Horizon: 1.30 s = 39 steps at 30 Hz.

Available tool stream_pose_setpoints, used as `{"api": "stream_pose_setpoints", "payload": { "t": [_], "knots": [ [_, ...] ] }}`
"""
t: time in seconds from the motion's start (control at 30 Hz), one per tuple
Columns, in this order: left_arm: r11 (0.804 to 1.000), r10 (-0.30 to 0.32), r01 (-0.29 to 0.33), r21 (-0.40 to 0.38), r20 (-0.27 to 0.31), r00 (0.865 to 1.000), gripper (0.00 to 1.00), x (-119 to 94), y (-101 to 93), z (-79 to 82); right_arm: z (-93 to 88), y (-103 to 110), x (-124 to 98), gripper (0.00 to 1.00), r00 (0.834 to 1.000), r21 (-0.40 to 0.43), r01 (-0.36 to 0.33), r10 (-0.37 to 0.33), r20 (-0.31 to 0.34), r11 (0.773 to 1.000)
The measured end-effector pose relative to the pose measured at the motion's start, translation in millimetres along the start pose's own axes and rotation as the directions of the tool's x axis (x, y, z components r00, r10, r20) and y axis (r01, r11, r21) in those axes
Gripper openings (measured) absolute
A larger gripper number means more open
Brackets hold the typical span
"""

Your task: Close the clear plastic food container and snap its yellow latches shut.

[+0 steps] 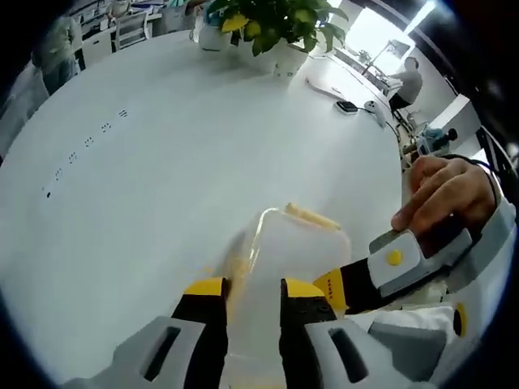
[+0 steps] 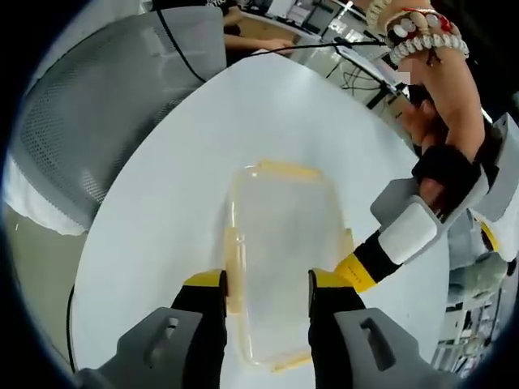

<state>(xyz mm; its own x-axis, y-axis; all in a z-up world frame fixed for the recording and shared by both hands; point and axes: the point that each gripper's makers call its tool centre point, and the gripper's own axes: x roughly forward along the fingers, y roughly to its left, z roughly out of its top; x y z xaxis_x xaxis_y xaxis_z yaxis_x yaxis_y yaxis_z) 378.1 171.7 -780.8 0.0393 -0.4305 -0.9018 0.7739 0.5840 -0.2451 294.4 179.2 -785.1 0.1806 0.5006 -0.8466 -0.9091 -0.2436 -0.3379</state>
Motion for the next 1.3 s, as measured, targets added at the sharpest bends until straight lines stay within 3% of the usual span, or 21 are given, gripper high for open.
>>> {"api": "stream_pose_setpoints", "payload": {
  "t": [0.23, 0.3, 0.33, 0.4, 0.53, 0.6, 0.67, 0.73, 0.93, 0.97, 1.3],
  "knots": [
    [0.999, -0.035, 0.035, -0.027, -0.008, 0.999, 0.17, 0, 2.3, -0.8, 0.2, 0, 1, 0.35, 1.000, 0.000, -0.004, 0.004, -0.001, 1.000],
    [0.998, -0.059, 0.059, 0.008, -0.009, 0.998, 0.19, -1, 0.8, -0.3, 0.5, 0, 0, 0.35, 1.000, 0.003, 0.002, -0.002, 0.007, 1.000],
    [0.997, -0.054, 0.052, -0.050, -0.025, 0.998, 0.19, -1, 1.1, -1.8, 1.2, 0, -1, 0.35, 1.000, 0.010, 0.000, 0.000, 0.013, 1.000],
    [0.998, -0.066, 0.066, -0.009, -0.035, 0.997, 0.20, 0, 2.1, -0.1, 3.3, -1, -1, 0.36, 0.999, 0.055, -0.017, 0.015, 0.028, 0.998],
    [0.998, -0.061, 0.060, -0.012, -0.066, 0.996, 0.20, -2, 4.3, -1.4, 4.1, -3, -1, 0.36, 1.000, 0.054, -0.013, 0.012, 0.024, 0.998],
    [0.996, -0.055, 0.062, 0.058, -0.113, 0.992, 0.20, -6, 6.3, -7.2, 4.6, -4, 0, 0.36, 1.000, 0.057, -0.015, 0.013, 0.025, 0.998],
    [0.996, -0.028, 0.042, 0.073, -0.187, 0.982, 0.21, -10, 8.6, -15.4, 5.5, -6, 1, 0.36, 1.000, 0.058, -0.014, 0.012, 0.027, 0.998],
    [0.993, -0.020, 0.044, 0.112, -0.203, 0.979, 0.21, -10, 8.2, -14.5, 6.4, -7, 2, 0.36, 1.000, 0.056, -0.013, 0.012, 0.024, 0.998],
    [0.989, -0.023, 0.058, 0.136, -0.245, 0.969, 0.24, -8, -0.3, -16.6, 6.3, -6, 1, 0.36, 0.999, 0.063, -0.021, 0.019, 0.031, 0.998],
    [0.983, -0.036, 0.082, 0.167, -0.261, 0.965, 0.26, -6, -5.1, -18.2, 6.3, -6, 1, 0.36, 0.999, 0.064, -0.021, 0.019, 0.031, 0.998],
    [0.991, 0.041, 0.003, 0.137, -0.314, 0.948, 0.22, -11, -3.0, -21.6, 5.2, -6, 3, 0.35, 1.000, 0.043, -0.010, 0.010, 0.008, 0.999]
  ]
}}
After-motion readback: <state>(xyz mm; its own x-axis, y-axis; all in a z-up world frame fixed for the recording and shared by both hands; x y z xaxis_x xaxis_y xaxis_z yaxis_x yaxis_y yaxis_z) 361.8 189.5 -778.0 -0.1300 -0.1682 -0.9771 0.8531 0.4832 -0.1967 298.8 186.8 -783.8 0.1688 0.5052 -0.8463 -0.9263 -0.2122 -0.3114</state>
